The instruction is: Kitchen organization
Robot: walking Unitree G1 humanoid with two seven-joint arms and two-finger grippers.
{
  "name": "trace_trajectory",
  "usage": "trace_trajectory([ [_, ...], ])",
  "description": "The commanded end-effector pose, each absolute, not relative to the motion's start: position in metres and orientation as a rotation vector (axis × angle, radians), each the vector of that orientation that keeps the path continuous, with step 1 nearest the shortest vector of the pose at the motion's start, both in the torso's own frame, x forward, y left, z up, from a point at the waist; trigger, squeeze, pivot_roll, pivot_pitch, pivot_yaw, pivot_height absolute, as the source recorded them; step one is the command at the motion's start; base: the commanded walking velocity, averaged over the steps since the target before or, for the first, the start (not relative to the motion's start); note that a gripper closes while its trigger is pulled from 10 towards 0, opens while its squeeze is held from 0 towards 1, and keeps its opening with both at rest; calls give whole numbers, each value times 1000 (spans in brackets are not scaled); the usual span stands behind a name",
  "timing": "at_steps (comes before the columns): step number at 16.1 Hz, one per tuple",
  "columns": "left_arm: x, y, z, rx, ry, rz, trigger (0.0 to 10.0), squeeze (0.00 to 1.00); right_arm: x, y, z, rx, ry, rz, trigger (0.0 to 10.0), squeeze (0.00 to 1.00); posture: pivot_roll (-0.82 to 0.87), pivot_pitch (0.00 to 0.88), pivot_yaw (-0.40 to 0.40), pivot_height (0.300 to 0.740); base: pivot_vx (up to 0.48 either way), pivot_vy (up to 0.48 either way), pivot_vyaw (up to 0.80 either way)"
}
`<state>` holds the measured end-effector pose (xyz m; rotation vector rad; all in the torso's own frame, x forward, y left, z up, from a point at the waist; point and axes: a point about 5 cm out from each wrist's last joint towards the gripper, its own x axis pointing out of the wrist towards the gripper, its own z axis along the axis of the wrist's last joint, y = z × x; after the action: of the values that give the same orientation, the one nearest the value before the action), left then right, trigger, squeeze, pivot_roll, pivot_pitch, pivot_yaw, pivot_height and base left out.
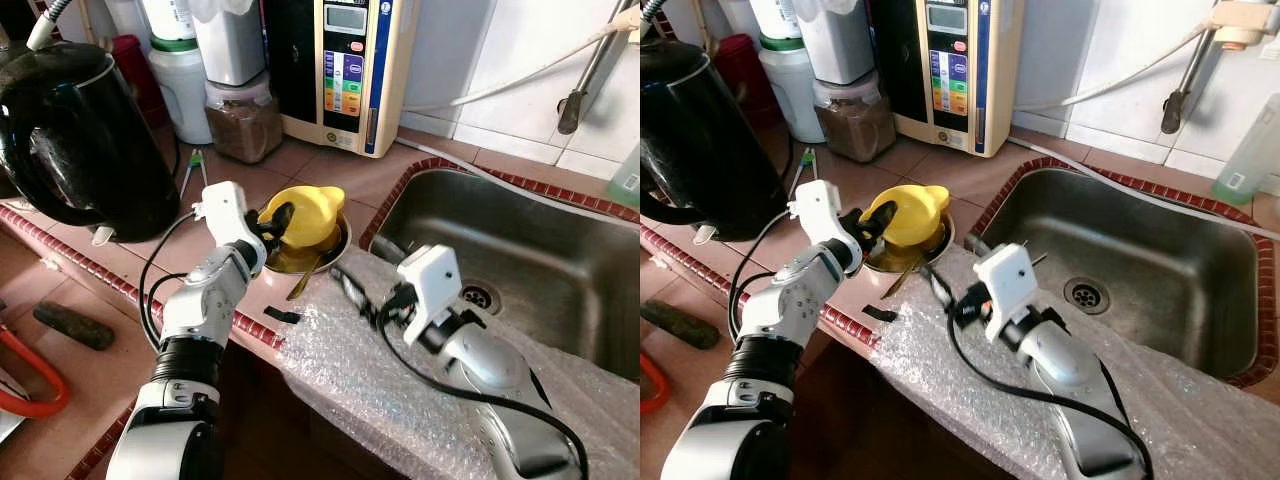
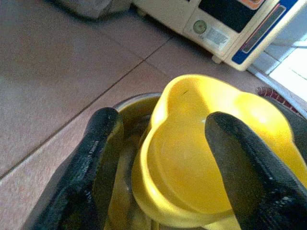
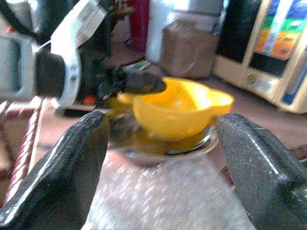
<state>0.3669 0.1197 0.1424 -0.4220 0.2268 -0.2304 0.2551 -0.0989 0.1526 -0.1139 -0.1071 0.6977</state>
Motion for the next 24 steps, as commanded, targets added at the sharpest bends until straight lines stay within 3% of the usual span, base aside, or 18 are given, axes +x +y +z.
trace_trajectory([
  [1, 368, 121, 146, -424, 234, -227, 0, 0, 250, -93, 155, -108, -112, 744, 10000, 0, -108, 26, 71, 740, 0, 0, 0],
  [7, 367, 120, 142, -388, 263, -239, 0, 0, 247, -91, 149, -121, -86, 771, 10000, 0, -108, 20, 72, 740, 0, 0, 0],
  [15, 368, 130, 157, -306, 115, -190, 0, 0, 250, -94, 148, -119, -89, 748, 10000, 0, -101, 12, 70, 740, 0, 0, 0],
  [21, 349, 127, 171, -204, -18, -295, 0, 0, 272, -134, 163, -140, -141, 592, 10000, 0, -93, 14, 76, 740, 0, 0, 0],
  [24, 342, 126, 177, -175, -86, -308, 0, 0, 282, -140, 170, -147, -155, 586, 10000, 0, -78, 7, 75, 740, 0, 0, 0],
])
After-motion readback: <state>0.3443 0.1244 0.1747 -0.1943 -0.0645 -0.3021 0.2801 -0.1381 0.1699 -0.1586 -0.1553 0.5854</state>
